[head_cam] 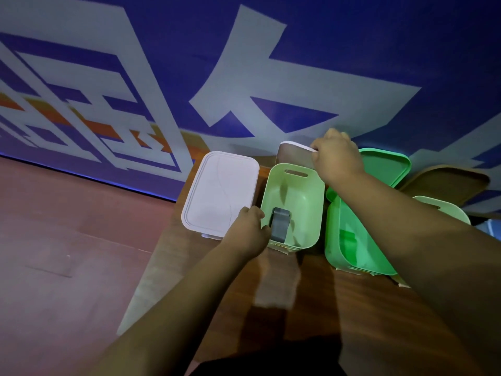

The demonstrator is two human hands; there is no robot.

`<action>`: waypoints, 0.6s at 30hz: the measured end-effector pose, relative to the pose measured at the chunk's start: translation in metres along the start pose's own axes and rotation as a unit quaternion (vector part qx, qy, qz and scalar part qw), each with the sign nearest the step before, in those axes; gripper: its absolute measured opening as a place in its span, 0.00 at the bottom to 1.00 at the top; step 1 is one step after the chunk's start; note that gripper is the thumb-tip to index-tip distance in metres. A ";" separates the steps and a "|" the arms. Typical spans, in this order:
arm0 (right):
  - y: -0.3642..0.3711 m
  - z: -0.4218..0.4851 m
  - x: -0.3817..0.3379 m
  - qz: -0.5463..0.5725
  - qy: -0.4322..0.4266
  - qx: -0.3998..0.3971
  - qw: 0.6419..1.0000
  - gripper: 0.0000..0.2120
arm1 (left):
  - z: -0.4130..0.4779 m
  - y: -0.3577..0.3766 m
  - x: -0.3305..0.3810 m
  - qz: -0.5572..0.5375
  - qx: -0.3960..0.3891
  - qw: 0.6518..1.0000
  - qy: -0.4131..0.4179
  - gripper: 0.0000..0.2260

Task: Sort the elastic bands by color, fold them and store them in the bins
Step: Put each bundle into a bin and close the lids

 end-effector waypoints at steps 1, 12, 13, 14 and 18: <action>-0.004 -0.004 0.000 0.011 0.005 0.010 1.000 0.11 | -0.005 0.002 -0.001 0.001 -0.002 1.000 -0.007 0.19; -0.013 -0.096 -0.036 0.093 -0.081 0.007 0.992 0.09 | -0.032 0.011 -0.013 -0.079 0.038 0.994 -0.070 0.06; -0.005 -0.109 -0.040 0.095 -0.093 -0.007 0.991 0.09 | -0.032 0.012 -0.017 -0.094 0.045 0.992 -0.073 0.07; 0.005 -0.121 -0.045 0.099 -0.104 -0.024 0.989 0.09 | -0.035 0.013 -0.017 -0.112 0.051 0.989 -0.077 0.08; 0.042 -0.161 -0.064 0.095 -0.151 -0.080 0.981 0.08 | -0.054 0.012 -0.007 -0.161 0.071 0.981 -0.087 0.17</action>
Point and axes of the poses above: each hand's wrist, its own z-axis towards the middle knuckle, its own y-axis out of the palm, x = y × z, the point moved 10 cm from there along z, towards the middle knuckle, and after that the axes turned 5 degrees about -y, right-handed, at the moved point
